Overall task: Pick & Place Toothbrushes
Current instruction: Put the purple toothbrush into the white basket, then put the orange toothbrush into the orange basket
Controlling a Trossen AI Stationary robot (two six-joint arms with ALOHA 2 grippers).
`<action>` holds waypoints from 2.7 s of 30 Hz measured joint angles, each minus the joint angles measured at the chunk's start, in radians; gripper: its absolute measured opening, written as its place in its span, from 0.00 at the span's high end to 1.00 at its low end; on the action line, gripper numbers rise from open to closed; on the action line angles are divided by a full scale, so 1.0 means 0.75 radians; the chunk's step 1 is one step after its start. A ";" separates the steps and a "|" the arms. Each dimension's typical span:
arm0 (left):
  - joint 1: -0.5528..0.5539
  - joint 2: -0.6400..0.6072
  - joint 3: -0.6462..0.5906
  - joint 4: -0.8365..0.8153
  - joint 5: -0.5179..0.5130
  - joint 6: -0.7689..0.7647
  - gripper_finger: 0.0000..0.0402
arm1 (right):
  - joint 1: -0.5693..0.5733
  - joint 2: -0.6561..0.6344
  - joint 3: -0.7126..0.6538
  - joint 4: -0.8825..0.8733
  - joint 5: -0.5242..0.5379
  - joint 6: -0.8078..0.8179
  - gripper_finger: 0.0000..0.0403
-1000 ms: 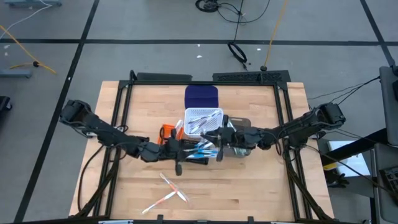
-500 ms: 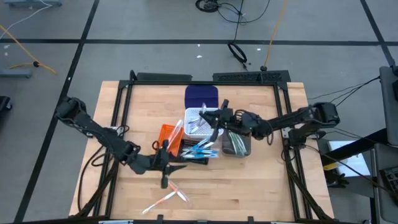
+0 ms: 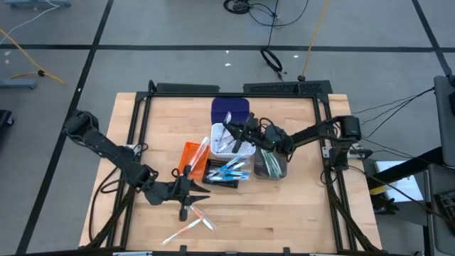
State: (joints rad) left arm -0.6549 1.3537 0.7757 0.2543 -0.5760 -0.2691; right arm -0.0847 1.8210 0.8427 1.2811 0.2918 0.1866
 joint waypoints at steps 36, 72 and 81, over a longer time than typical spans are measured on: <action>-0.001 0.001 0.000 -0.030 -0.002 -0.003 0.81 | 0.025 -0.125 0.001 -0.227 -0.014 -0.238 0.43; -0.001 0.001 -0.001 -0.141 0.039 -0.002 0.81 | 0.768 -0.249 0.001 -0.711 -0.140 0.060 0.49; -0.002 0.001 -0.001 -0.282 0.223 -0.041 0.81 | 0.815 -0.023 0.001 -0.505 -0.146 0.156 0.50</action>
State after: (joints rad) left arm -0.6567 1.3544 0.7753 0.0429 -0.4084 -0.3002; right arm 0.5266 1.8038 0.8436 0.9024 0.1822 0.3035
